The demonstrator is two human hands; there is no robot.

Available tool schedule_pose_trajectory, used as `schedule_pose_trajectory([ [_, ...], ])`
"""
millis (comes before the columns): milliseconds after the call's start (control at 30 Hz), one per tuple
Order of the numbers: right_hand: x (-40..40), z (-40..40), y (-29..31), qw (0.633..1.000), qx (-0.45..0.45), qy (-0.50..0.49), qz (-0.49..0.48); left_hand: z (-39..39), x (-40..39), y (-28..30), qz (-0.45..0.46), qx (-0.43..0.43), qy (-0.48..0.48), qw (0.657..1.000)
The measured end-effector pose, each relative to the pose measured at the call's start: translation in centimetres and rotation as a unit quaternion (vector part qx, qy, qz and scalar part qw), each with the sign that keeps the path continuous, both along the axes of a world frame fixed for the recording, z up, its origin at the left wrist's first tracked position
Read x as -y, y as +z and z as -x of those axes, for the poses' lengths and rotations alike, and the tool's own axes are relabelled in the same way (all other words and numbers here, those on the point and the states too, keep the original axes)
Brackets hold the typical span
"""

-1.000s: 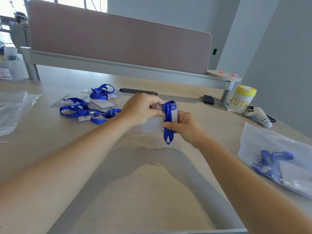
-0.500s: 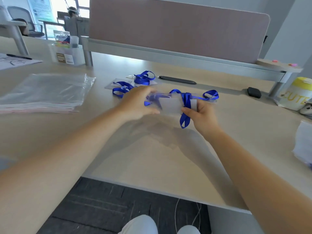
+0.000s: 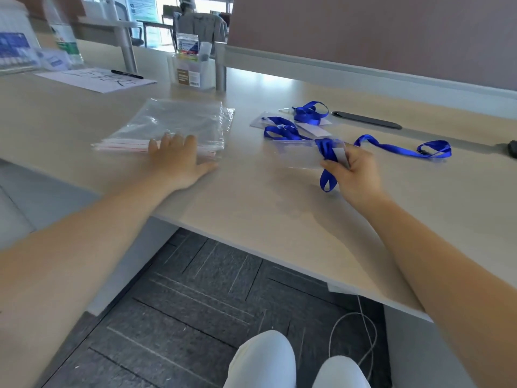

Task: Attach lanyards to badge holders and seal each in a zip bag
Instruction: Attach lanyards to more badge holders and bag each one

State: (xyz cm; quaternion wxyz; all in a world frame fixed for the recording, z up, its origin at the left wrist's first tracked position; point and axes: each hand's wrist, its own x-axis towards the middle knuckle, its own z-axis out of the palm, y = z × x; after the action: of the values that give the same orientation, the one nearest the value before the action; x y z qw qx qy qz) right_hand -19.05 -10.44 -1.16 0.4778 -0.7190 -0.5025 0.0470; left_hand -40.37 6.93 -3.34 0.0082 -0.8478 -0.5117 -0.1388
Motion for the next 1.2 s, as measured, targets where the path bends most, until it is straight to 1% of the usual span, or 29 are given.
schedule_pose_trajectory([
  [67,-0.4,0.2,-0.1,1.000,-0.001,-0.008,0.005,0.3,-0.1,0.1,-0.007,0.001,0.010,1.000],
  [133,-0.7,0.4,-0.1,1.000,-0.006,-0.010,0.003,0.3,0.2,0.3,-0.025,0.026,-0.016,0.999],
  [200,-1.1,0.6,-0.1,1.000,-0.010,-0.010,0.003,0.1,0.7,0.4,-0.026,0.087,-0.084,0.992],
  [267,-1.3,0.7,-0.1,1.000,-0.011,-0.011,0.005,0.2,0.8,0.5,-0.023,0.152,-0.144,0.978],
  [300,-1.3,0.8,-0.1,1.000,-0.012,-0.011,0.005,0.3,0.7,0.6,-0.029,0.176,-0.158,0.971],
  [367,-1.4,0.8,0.0,1.000,-0.014,-0.010,0.003,0.6,0.3,0.9,-0.054,0.197,-0.156,0.966],
  [400,-1.4,0.8,0.0,1.000,-0.015,-0.011,0.002,0.7,0.0,1.0,-0.064,0.189,-0.139,0.970],
  [467,-1.5,0.9,0.1,1.000,-0.015,-0.014,0.004,0.9,-0.3,1.3,-0.067,0.132,-0.076,0.986],
  [533,-1.7,1.0,0.1,1.000,-0.013,-0.015,0.006,1.3,-0.4,1.5,-0.046,0.078,-0.021,0.996],
  [567,-1.8,1.1,0.1,1.000,-0.012,-0.014,0.007,1.5,-0.4,1.6,-0.033,0.070,-0.013,0.997],
  [633,-1.9,1.3,0.1,1.000,-0.010,-0.013,0.006,2.0,-0.2,1.6,-0.018,0.085,-0.026,0.996],
  [800,-2.0,1.6,0.1,1.000,-0.018,-0.009,-0.003,2.0,0.2,2.1,-0.010,0.192,-0.056,0.980],
  [900,-1.7,1.2,0.2,0.999,-0.032,-0.015,-0.020,1.1,0.8,2.7,0.000,0.233,-0.077,0.969],
  [1033,-0.5,0.5,0.8,0.996,-0.050,-0.040,-0.067,-0.9,2.2,3.0,0.006,0.234,-0.108,0.966],
  [1200,3.2,-1.3,1.7,0.990,-0.054,-0.086,-0.100,-4.7,4.7,3.2,0.000,0.190,-0.161,0.969],
])
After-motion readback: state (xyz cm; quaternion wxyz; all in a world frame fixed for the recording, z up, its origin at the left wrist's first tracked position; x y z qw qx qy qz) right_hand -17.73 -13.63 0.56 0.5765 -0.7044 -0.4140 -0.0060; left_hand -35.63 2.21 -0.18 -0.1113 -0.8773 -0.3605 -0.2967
